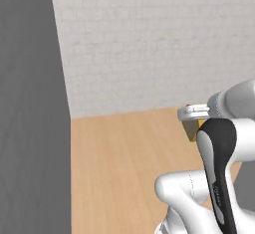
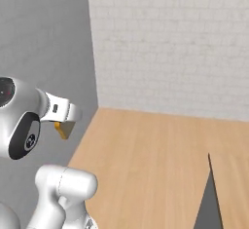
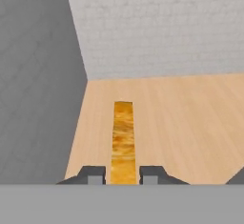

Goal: Start the toaster. Once the lever pops up, take the bread to the plate on the dining counter.

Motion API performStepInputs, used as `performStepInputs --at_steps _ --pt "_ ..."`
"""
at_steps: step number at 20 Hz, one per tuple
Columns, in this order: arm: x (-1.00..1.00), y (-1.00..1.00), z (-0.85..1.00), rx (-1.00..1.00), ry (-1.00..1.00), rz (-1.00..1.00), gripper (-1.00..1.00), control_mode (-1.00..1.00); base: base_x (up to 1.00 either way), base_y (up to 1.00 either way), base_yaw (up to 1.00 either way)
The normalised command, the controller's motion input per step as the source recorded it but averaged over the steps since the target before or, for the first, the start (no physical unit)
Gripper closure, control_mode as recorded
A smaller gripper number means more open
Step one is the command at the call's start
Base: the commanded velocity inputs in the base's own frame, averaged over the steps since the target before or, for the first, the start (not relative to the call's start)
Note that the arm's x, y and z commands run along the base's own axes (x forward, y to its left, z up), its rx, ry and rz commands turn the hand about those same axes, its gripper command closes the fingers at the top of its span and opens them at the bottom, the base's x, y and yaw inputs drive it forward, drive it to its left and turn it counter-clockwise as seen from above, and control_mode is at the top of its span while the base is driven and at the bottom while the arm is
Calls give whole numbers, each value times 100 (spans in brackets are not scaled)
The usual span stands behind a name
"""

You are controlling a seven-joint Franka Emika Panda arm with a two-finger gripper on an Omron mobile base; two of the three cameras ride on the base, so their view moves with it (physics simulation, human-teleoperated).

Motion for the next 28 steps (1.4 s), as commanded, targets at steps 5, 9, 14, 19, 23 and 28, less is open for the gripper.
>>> performStepInputs --at_steps 5,9,14,19,23,28 --pt "0 0 0 0 0 0 100 100 100 -38 -22" --pt "0 0 0 0 0 0 100 100 100 -38 -34" --pt "0 0 0 0 0 0 100 100 100 -19 -45" --pt "0 0 0 0 0 0 100 100 91 -15 -53" --pt "0 0 0 0 0 0 100 100 51 -16 -68" --pt "0 0 0 0 0 0 100 100 22 -14 -79"
